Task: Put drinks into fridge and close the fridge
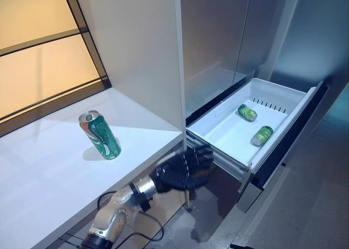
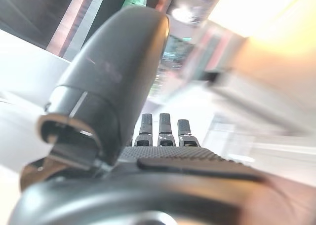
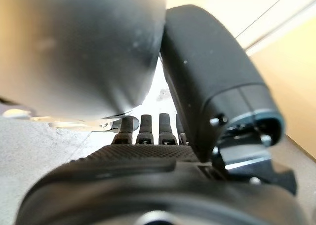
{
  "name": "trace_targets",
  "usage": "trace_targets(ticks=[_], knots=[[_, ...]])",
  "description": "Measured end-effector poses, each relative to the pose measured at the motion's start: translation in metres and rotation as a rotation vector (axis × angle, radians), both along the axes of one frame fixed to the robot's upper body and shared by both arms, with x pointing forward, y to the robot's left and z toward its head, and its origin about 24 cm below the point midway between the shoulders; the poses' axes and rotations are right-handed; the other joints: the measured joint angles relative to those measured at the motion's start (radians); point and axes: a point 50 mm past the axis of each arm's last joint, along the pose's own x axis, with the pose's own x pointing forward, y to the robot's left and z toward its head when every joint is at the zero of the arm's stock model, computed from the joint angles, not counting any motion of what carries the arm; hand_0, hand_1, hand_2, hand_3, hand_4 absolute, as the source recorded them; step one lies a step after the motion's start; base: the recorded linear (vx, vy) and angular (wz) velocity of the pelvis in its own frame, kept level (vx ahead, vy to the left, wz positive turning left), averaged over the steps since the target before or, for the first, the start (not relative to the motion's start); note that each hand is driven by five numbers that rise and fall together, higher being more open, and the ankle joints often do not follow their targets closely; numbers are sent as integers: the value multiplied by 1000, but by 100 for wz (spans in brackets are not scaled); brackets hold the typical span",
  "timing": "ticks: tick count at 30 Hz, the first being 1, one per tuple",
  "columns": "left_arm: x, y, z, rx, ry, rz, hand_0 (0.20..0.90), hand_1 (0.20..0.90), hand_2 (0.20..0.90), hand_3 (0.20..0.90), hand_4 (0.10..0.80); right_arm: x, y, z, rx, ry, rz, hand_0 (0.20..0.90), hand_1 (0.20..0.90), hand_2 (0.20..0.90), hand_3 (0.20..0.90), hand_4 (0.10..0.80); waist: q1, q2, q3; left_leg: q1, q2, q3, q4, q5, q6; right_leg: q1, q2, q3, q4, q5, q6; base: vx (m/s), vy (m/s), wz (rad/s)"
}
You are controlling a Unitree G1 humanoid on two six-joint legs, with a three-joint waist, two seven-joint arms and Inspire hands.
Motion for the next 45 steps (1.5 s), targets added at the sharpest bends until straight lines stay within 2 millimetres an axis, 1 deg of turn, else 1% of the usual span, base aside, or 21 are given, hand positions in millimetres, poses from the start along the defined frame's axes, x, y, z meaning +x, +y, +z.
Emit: trace_targets(ticks=[5, 6, 11, 12, 14, 17, 21, 22, 23, 24, 26, 29, 32, 35, 41, 45], knots=[[14, 26, 67, -117, -302, 205, 900, 900, 900, 900, 800, -5, 2, -1, -3, -13, -10, 900, 900, 900, 900, 800, 11, -5, -2, 1, -1, -6, 1, 0, 0, 4, -1, -6, 0, 0, 0, 22, -21, 3], [15, 28, 71, -125, -328, 223, 900, 900, 900, 900, 800, -6, 2, -2, -3, -14, -11, 900, 900, 900, 900, 800, 13, -6, -3, 1, -1, -7, 1, 0, 0, 4, -1, -6, 0, 0, 0, 0, 0, 0], [16, 45, 111, -200, -534, 400, 900, 900, 900, 900, 800, -13, 5, -4, -2, 10, -22, 900, 900, 900, 900, 800, 25, -21, -22, 1, -4, -15, 1, 0, 0, 7, -3, -11, 0, 0, 0, 9, -1, 3], [16, 47, 115, -207, -553, 420, 900, 900, 900, 900, 800, -14, 7, -4, 1, 11, -18, 900, 900, 900, 900, 800, 25, -23, -25, 1, -4, -16, 1, 0, 0, 7, -3, -11, 0, -1, 1, 17, -1, 4], [16, 53, 131, -220, -617, 479, 900, 900, 900, 900, 800, -15, 9, -5, 4, 17, -10, 900, 900, 900, 900, 800, 25, -28, -34, 0, -6, -23, 3, 0, 1, 9, -5, -18, -1, -1, 1, -14, 1, 8], [17, 64, 156, -198, -727, 588, 900, 900, 900, 900, 800, -17, 10, -6, 3, 31, -5, 900, 900, 900, 900, 800, 24, -29, -48, -1, -7, -28, 1, 0, 1, 12, -7, -27, -1, -3, 3, 32, 4, 8], [16, 81, 180, -143, -819, 734, 900, 900, 900, 900, 800, -15, 8, -5, -10, 36, 37, 900, 900, 900, 900, 800, 24, -25, -66, -2, -8, -33, 0, 0, 1, 13, -7, -31, 0, -6, 2, -5, 5, 3], [17, 85, 184, -130, -823, 764, 900, 900, 900, 900, 800, -16, 7, -5, -13, 40, 43, 900, 900, 900, 900, 800, 25, -23, -72, -3, -7, -34, 0, -1, 1, 13, -7, -32, -1, -7, 2, -36, 3, 4], [18, 89, 185, -116, -823, 796, 900, 900, 900, 900, 800, -16, 9, -5, -12, 46, 56, 900, 900, 900, 900, 800, 28, -20, -78, -4, -8, -36, 0, 0, 1, 13, -7, -33, -1, -8, 2, 2, 1, 3], [20, 94, 185, -105, -817, 824, 900, 900, 900, 900, 800, -16, 7, -5, -20, 47, 69, 900, 900, 900, 900, 800, 27, -17, -83, -3, -8, -36, 0, 0, 1, 13, -7, -34, -1, -8, 2, 0, 0, 0], [24, 104, 183, -96, -791, 874, 900, 900, 900, 900, 800, -16, 6, -5, -26, 50, 88, 900, 900, 900, 900, 800, 33, -12, -88, -4, -8, -37, 0, 0, 1, 13, -7, -35, -1, -8, 1, 0, 0, 0], [31, 115, 173, -79, -723, 941, 900, 900, 900, 900, 800, -17, 4, -5, -31, 59, 93, 900, 900, 900, 900, 800, 56, -9, -89, -7, -7, -44, 0, 1, -1, 12, -6, -38, -1, -9, 0, -3, 3, 4], [36, 125, 162, -58, -669, 983, 900, 900, 900, 900, 800, -18, 5, -5, -28, 64, 96, 900, 900, 900, 900, 800, 59, -13, -90, -17, -8, -60, 1, 5, -4, 10, -7, -57, -1, -12, -2, -2, -4, 17], [33, 137, 152, -40, -624, 1036, 900, 900, 900, 900, 800, -19, 5, -5, -28, 68, 95, 900, 900, 900, 900, 800, 76, -15, -86, -20, -7, -63, 1, 7, -5, 8, -6, -61, 0, -13, -3, 12, -11, 5], [30, 154, 134, 1, -545, 1101, 900, 900, 900, 900, 800, -18, 6, -5, -24, 71, 95, 900, 900, 900, 900, 800, 84, -21, -79, -20, -8, -79, 0, 8, -5, 15, -7, -77, -1, -15, -2, 1, -5, 8], [23, 164, 113, 52, -464, 1134, 900, 900, 900, 900, 800, -18, 7, -5, -21, 70, 92, 900, 900, 900, 900, 800, 85, -22, -72, -25, -9, -86, 0, 8, -6, 13, -7, -85, -1, -20, -2, 0, 7, 5]])
